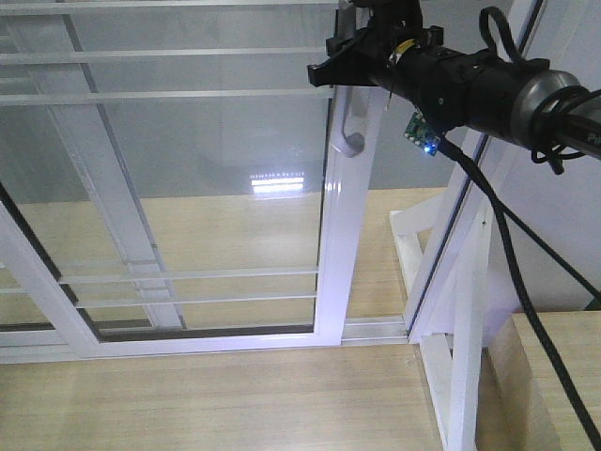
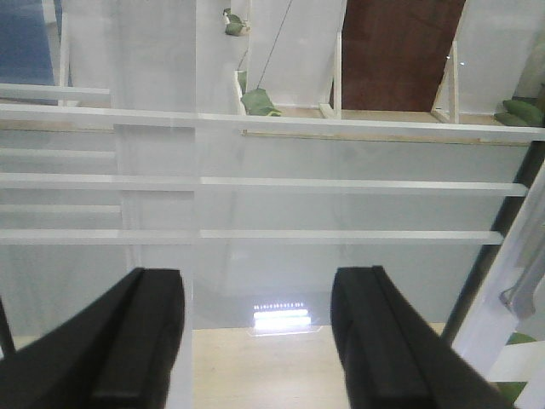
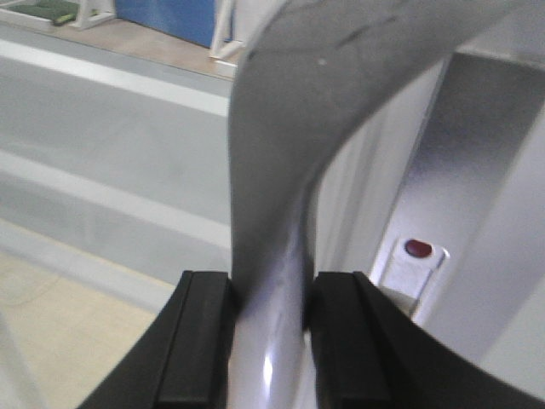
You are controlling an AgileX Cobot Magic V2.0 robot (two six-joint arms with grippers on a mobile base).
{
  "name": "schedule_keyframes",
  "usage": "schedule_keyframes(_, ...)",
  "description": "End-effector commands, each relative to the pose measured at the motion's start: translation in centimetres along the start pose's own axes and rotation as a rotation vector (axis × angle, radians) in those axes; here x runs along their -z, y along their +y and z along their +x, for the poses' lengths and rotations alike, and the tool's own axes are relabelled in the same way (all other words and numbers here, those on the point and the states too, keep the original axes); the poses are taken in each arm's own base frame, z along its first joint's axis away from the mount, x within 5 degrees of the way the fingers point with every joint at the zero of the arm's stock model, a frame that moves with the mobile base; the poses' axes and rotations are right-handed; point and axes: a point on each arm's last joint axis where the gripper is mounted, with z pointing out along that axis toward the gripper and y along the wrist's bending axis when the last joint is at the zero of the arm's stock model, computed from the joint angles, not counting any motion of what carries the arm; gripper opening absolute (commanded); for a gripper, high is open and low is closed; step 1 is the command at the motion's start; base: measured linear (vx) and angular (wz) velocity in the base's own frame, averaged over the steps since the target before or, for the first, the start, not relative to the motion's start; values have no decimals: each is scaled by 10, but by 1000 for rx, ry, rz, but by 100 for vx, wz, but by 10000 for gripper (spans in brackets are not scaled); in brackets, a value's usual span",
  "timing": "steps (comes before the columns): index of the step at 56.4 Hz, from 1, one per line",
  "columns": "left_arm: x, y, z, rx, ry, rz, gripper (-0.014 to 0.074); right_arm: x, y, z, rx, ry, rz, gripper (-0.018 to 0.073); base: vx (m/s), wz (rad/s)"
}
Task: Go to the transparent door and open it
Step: 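Pull the handle with the right gripper, sliding the door away from the frame, then grasp the silver handle with the left gripper, release the right gripper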
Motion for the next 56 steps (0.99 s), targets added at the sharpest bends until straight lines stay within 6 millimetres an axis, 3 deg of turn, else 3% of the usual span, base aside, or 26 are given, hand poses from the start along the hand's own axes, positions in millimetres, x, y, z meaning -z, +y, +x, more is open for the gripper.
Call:
schedule_keyframes(1, 4, -2, -20, 11, -115, 8, 503, 27, -13, -47, 0, -158, 34, -6, 0, 1)
schedule_keyframes(21, 3, -2, -17, -24, -81, 8, 503, 59, -14, -67, -1, -84, 26, -6, 0, 0)
schedule_keyframes(33, -8, -2, -9, -76, -18, 6, 503, 94, -14, -74, -21, -93, 26, -6, 0, 0)
schedule_keyframes(41, -21, -6, -2, -81, 19, 28, 503, 126, -12, -58, -22, -140, 31, -6, 0, 0)
schedule_keyframes(56, -55, -39, 3, -97, -83, 155, 503, 190, -6, -4, -17, -127, 31, -6, 0, 0)
